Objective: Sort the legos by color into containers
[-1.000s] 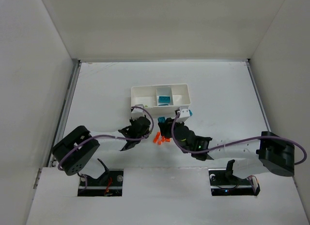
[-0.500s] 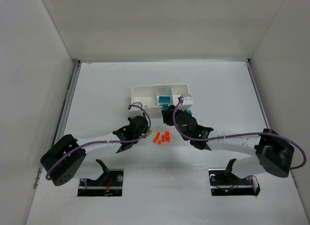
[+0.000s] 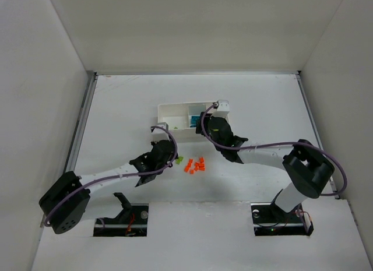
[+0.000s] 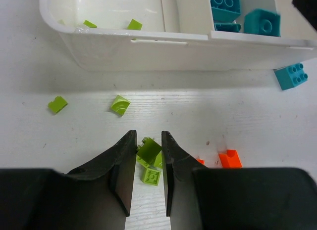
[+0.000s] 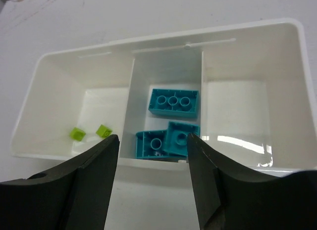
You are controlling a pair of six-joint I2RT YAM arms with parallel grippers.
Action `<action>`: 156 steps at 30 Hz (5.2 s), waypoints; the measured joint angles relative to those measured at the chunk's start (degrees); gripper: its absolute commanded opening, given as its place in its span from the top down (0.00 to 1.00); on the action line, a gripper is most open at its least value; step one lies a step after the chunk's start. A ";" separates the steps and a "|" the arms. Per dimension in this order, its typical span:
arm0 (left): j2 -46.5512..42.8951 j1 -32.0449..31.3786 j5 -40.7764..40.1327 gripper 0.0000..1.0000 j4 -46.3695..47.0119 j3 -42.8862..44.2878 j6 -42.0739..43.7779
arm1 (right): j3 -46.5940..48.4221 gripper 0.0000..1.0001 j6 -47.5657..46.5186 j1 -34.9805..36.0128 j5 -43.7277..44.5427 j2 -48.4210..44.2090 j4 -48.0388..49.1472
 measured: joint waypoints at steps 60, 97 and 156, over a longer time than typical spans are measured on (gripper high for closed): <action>2.36 5.73 4.04 0.60 0.66 6.05 5.09 | -20.31 0.26 16.72 -3.10 6.93 -14.97 -14.60; -11.34 6.21 8.57 0.59 -4.22 -2.73 2.10 | -2.51 0.52 13.68 -6.12 15.87 9.86 -17.29; 22.12 5.90 -0.07 0.68 7.06 6.71 9.07 | -12.70 0.71 9.55 17.07 10.25 -24.50 -21.27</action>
